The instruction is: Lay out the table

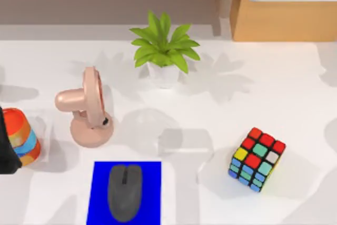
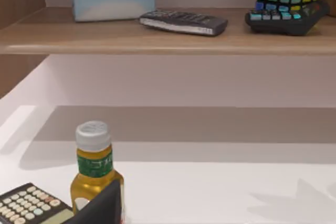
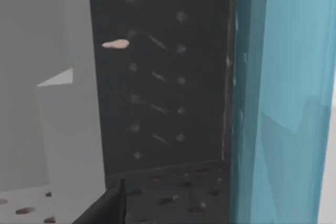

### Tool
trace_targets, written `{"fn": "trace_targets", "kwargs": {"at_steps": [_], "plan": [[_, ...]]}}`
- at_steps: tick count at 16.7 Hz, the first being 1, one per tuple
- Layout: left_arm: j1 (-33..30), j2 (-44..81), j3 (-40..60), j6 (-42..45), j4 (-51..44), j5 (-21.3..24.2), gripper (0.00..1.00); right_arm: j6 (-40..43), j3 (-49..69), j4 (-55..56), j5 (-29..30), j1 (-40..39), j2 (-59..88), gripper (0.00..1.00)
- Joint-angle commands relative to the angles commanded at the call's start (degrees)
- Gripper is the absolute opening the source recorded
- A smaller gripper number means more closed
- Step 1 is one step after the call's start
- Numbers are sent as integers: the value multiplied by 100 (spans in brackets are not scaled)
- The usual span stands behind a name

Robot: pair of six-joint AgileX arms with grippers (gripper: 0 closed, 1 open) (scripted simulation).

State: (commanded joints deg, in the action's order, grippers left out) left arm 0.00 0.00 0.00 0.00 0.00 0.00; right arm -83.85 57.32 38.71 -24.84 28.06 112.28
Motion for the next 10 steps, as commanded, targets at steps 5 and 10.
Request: {"fn": "trace_targets", "kwargs": {"at_steps": [5, 10], "plan": [[0, 0, 0, 0, 0, 0, 100, 41, -513, 156, -200, 160, -426, 100], [0, 0, 0, 0, 0, 0, 100, 138, -1045, 272, -333, 356, -709, 100]]}}
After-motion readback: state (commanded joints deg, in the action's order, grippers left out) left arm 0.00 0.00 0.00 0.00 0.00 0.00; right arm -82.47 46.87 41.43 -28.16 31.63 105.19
